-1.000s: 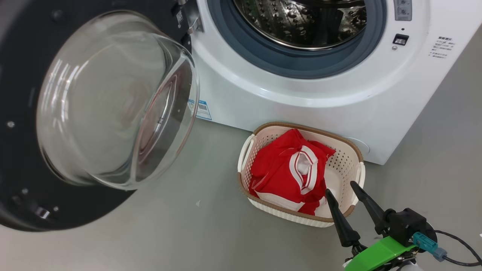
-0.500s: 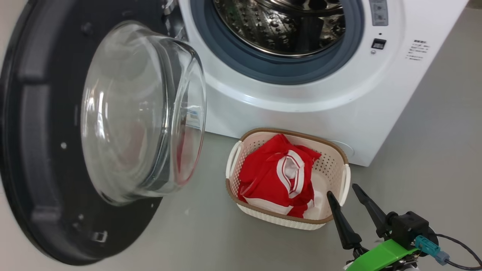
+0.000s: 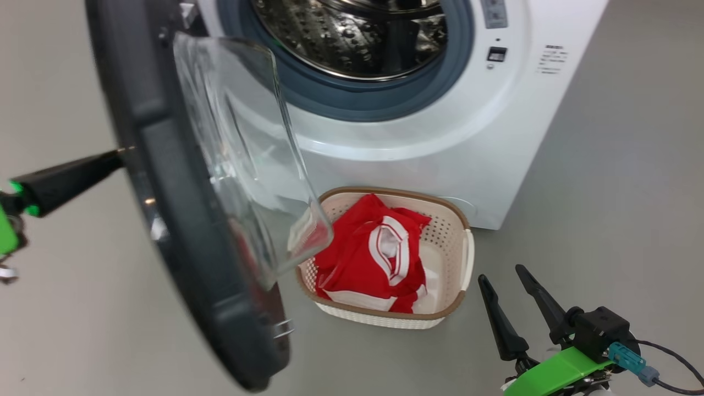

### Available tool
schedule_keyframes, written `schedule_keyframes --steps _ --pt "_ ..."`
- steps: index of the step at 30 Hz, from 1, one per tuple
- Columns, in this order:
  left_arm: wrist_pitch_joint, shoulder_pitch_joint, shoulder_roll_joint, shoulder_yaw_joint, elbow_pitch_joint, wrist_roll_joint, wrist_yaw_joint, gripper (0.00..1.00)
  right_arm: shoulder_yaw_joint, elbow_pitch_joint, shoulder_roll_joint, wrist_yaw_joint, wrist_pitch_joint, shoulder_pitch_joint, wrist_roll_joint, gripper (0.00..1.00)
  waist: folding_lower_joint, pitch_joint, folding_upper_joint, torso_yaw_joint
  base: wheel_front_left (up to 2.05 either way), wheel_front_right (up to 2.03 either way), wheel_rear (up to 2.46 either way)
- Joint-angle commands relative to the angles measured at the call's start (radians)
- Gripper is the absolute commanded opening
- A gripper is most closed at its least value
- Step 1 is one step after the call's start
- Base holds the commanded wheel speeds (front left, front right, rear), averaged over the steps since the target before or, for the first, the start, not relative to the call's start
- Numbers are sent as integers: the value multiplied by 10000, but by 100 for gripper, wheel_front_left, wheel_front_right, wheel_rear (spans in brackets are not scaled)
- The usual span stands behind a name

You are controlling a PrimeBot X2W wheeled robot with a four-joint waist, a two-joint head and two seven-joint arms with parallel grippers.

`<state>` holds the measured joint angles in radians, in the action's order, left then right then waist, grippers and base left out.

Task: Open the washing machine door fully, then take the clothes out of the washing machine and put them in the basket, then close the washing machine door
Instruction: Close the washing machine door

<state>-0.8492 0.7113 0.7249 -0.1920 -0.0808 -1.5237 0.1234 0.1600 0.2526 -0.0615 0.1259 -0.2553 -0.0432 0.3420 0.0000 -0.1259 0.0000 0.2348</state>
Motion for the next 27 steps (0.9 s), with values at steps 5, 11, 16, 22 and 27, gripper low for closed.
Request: schedule_keyframes --steps 5,11,16,22,27 --pt "414 514 146 89 662 186 73 0 169 -299 30 48 -65 -164 -23 100 0 -90 0 -566 0 0 0" --pt "1229 846 -254 -393 876 538 73 0 142 -358 71 48 -65 -226 -14 100 0 -237 0 -1095 0 0 0" --pt "1927 1176 -358 -866 530 1013 73 0 102 -463 96 48 -65 -331 32 100 0 -419 0 -1556 0 0 0" --pt "2712 1778 -492 -1369 -38 1277 73 0 66 -581 108 48 -65 -468 182 100 0 -745 0 -2058 0 0 0" --pt "3391 2300 -589 -1791 -360 1413 73 0 55 -686 110 48 -65 -619 353 100 0 -1039 0 -2408 0 0 0"
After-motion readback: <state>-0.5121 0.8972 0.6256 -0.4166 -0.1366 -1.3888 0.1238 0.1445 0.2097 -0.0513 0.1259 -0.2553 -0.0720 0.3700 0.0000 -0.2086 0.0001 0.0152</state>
